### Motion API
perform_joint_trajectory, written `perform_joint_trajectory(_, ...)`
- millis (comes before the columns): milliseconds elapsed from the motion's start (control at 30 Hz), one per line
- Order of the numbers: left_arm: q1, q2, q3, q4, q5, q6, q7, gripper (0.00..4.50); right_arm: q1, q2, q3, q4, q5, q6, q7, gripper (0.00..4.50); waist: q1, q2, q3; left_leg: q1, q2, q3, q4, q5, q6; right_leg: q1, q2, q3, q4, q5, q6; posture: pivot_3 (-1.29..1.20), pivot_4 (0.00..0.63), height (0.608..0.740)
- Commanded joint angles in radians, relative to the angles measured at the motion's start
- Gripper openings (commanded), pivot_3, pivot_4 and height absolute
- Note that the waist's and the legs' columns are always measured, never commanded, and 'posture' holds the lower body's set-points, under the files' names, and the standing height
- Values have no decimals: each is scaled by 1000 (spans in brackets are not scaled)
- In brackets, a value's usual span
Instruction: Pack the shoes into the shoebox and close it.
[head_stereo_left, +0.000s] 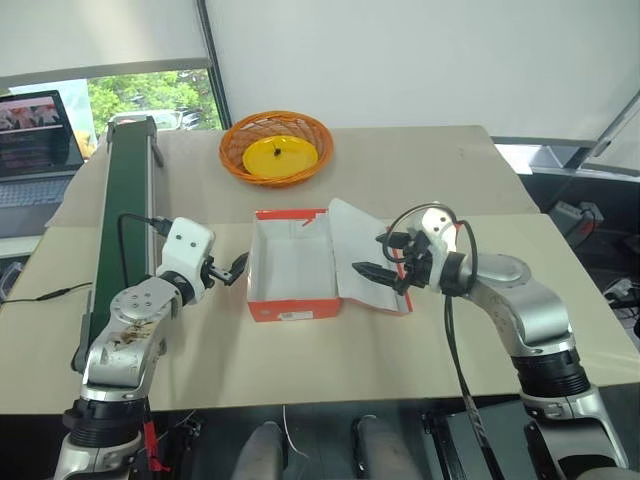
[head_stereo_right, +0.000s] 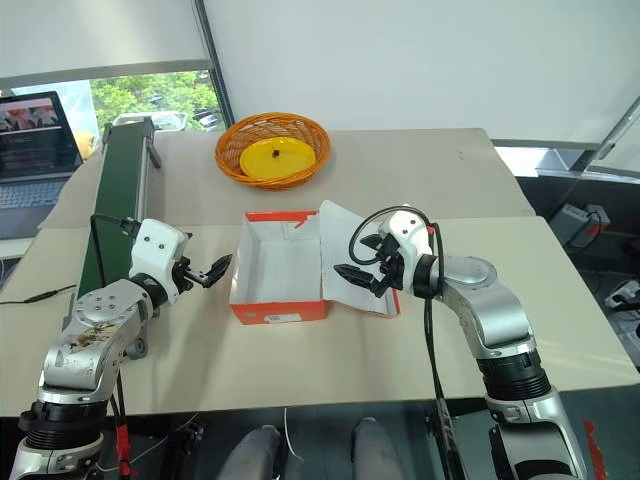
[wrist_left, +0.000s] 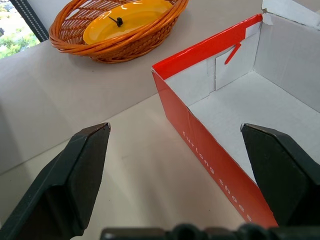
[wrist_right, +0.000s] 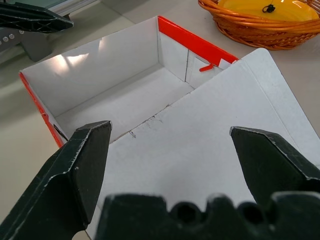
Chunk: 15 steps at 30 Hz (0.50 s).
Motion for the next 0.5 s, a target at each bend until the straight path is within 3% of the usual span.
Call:
perform_joint_trajectory(33,-1,-7,10,-46,-5,0,9,4500,3,-5,-20,19,-6,-64,11,4464,0,0,0,0,0,0,0,0,0,0,0,0,0,0,0,0,150,740)
perform_joint_trajectory(500,-22,-21,163,-44,-18,14,98,4500,-7,47,-16,127,-64,-148,-35,4464,-5,0,0,0,0,0,0,0,0,0,0,0,0,0,0,0,150,740)
